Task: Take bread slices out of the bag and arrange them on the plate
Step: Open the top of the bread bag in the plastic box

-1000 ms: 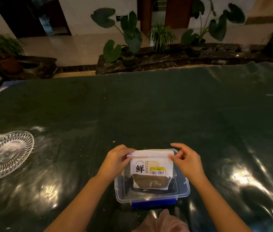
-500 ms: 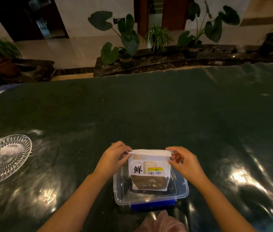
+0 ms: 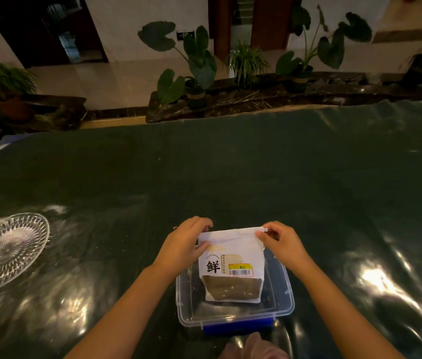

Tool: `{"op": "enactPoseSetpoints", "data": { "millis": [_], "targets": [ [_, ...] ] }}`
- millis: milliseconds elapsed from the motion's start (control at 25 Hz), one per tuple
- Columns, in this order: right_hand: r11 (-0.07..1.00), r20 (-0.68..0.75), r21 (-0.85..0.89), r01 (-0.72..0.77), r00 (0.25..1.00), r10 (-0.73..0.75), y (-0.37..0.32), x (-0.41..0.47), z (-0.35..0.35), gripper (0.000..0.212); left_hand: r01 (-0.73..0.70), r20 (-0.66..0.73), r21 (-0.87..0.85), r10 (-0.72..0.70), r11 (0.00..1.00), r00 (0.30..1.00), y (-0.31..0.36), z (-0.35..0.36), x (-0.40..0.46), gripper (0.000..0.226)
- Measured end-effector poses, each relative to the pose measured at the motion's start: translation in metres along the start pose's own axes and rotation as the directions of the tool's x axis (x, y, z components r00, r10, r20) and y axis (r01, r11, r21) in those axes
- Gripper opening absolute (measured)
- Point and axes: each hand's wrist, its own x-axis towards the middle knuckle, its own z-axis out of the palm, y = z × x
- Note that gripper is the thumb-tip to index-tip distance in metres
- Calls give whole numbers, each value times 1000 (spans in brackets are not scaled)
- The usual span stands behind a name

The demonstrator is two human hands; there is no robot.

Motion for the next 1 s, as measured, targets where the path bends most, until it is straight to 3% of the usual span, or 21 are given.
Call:
{"op": "enactPoseSetpoints", "data": {
  "millis": [160, 240, 320, 440, 600, 800, 1000],
  "targets": [
    [1000, -39, 10, 9, 999, -8, -2, 0, -3, 7, -150, -59, -8, 149, 989, 987, -4, -6, 2, 19],
    [995, -15, 63, 76, 997, -75, -5, -1, -5, 17, -46, -85, -142, 34, 989, 996, -2, -7, 4, 14],
    [990, 35, 38, 136, 990, -137, -12, -2, -6, 25, 134, -12, -308, -144, 942, 989, 2, -7, 11, 10],
    [983, 77, -1, 186, 980, -186, -20, 5, -5, 17, 272, 106, -424, -251, 864, 962, 6, -7, 19, 9],
    [992, 79, 19, 125, 989, -126, -25, 13, -5, 13, 197, 87, -300, -179, 933, 980, 8, -8, 14, 37],
    [981, 80, -36, 193, 979, -190, -32, 9, -7, 23, 41, -18, -265, -47, 963, 999, 8, -16, 15, 11],
    [972, 125, -90, 215, 971, -204, -46, 13, -12, 15, 166, 25, -356, -168, 920, 985, 10, -20, 22, 4]
  ]
}}
